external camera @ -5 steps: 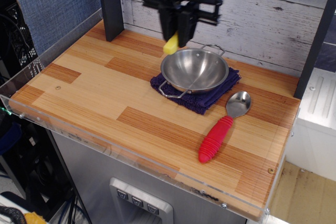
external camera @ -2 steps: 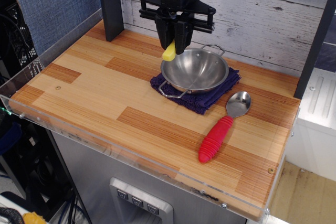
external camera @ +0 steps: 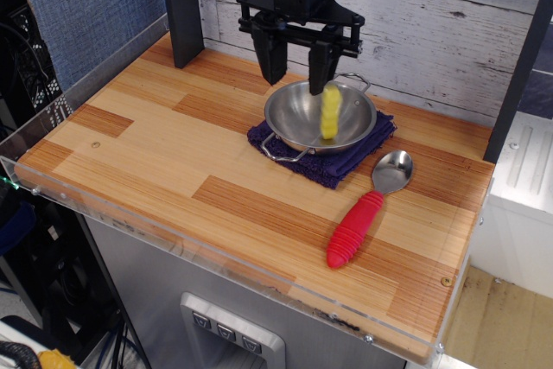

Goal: Pick up the yellow stick of butter from the upper left corner of the cutting board and place it into the silver bowl.

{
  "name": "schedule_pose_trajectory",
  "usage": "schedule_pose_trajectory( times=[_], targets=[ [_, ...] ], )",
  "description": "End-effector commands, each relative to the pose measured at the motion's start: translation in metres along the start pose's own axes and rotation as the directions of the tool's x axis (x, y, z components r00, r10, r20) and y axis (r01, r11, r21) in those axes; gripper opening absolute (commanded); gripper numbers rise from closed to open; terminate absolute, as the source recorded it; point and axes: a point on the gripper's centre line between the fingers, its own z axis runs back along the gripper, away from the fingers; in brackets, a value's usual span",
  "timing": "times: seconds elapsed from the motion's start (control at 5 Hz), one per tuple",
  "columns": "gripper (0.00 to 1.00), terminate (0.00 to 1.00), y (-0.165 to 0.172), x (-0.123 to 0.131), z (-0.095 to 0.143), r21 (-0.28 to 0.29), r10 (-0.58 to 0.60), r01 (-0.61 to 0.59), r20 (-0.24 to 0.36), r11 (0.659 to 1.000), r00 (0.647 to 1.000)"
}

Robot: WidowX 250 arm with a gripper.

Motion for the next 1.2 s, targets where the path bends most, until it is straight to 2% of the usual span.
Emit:
schedule_pose_trajectory(
  times=[0.0, 0.2, 0.4, 0.6, 1.0],
  targets=[
    [1.0, 0.0, -0.016, 0.015, 0.075, 0.038, 0.042, -0.049, 0.164, 0.998, 0.986],
    [1.0, 0.0, -0.035, 0.016, 0.125, 0.021, 0.064, -0.07, 0.23, 0.997, 0.971],
    [1.0, 0.0, -0.043, 0.015, 0.16, -0.006, 0.041, -0.041, 0.218, 0.999, 0.975],
    [1.0, 0.0, -0.045, 0.012, 0.155, -0.019, 0.009, -0.006, 0.164, 1.0, 0.986],
    [1.0, 0.0, -0.036, -0.003, 0.124, 0.07, -0.004, 0.001, 0.044, 0.998, 0.999]
  ],
)
